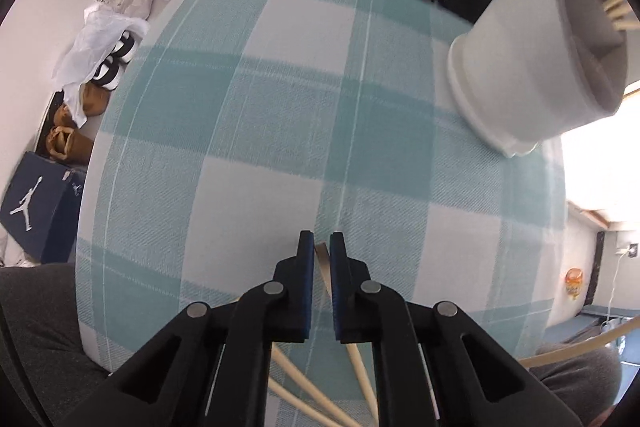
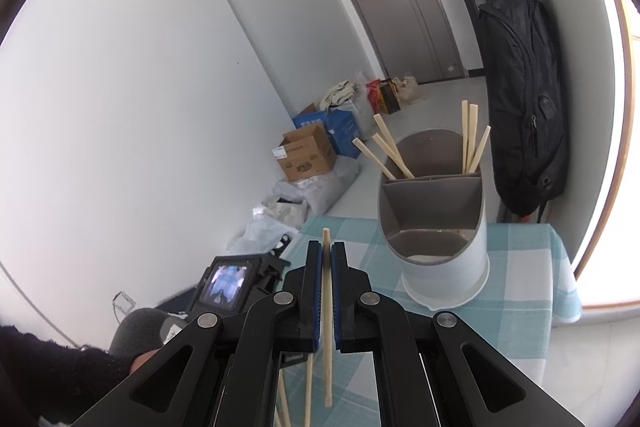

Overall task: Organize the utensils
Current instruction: 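Close the left tool on a stick while the right tool holds its stick, then carry both held sticks upright over the white holder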

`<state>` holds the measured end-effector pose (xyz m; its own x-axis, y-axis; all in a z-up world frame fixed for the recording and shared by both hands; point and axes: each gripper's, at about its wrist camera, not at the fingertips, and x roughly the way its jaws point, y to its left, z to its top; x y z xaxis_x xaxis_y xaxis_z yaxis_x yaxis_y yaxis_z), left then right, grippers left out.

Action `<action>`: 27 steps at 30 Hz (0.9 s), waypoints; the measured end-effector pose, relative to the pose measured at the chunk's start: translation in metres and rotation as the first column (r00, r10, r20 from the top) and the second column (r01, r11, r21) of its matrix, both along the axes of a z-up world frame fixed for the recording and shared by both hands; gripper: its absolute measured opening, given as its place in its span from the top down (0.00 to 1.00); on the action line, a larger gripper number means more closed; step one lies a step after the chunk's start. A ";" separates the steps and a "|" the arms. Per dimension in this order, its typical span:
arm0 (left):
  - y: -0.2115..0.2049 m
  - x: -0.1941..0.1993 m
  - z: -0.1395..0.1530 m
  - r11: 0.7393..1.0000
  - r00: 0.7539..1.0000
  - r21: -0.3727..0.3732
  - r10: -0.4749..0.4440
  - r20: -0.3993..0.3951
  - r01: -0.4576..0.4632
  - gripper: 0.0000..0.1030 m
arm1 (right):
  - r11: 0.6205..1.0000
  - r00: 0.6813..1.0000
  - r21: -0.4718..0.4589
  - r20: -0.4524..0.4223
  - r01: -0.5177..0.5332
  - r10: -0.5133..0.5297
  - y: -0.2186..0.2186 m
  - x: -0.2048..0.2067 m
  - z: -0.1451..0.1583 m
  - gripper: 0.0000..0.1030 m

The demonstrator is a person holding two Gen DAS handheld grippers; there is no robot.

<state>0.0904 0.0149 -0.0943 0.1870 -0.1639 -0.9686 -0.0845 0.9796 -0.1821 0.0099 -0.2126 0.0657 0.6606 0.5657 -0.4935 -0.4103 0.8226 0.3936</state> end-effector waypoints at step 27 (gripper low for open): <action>-0.010 -0.044 0.142 0.970 0.752 0.013 -0.195 0.630 0.241 0.98 | 0.988 0.987 -0.063 0.090 0.140 -0.134 0.001 -0.009 0.018 0.96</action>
